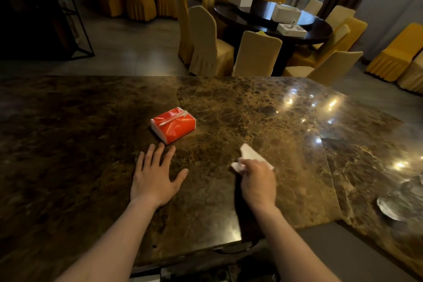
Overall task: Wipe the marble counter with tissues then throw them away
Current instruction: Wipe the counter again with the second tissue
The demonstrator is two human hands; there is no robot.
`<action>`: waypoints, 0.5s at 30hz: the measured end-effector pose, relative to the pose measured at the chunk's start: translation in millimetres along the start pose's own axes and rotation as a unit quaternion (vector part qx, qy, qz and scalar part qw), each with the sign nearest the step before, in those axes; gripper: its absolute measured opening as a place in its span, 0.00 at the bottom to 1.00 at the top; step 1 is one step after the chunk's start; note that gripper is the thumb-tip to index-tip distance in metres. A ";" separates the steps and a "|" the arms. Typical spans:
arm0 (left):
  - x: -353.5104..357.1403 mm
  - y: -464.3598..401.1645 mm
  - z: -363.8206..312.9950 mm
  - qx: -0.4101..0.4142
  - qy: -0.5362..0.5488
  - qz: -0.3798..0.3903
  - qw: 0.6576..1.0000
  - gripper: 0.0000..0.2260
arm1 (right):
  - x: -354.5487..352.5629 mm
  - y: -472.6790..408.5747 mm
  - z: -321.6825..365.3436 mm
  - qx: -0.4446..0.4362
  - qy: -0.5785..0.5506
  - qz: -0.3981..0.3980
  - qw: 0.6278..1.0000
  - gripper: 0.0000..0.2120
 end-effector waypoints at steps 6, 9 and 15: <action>-1.3 0.0 0.9 0.002 0.000 -0.003 1.000 0.40 | 21.6 34.3 68.4 -0.199 -0.001 0.029 0.980 0.06; -2.1 1.7 -0.5 0.000 0.006 -0.002 1.000 0.41 | 10.1 21.0 24.1 -0.118 0.040 0.010 0.992 0.08; -2.2 2.1 -3.4 -0.004 -0.006 -0.002 1.000 0.41 | -7.4 5.9 -18.3 0.040 0.068 -0.021 0.997 0.10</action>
Point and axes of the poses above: each hand's wrist, its own y-axis away from the middle knuckle, its own x-axis out of the palm, z = x × y, the point moved 5 cm from there along -y, towards the middle knuckle, and after that the axes turned 8 degrees about y, right-handed, at the moved point
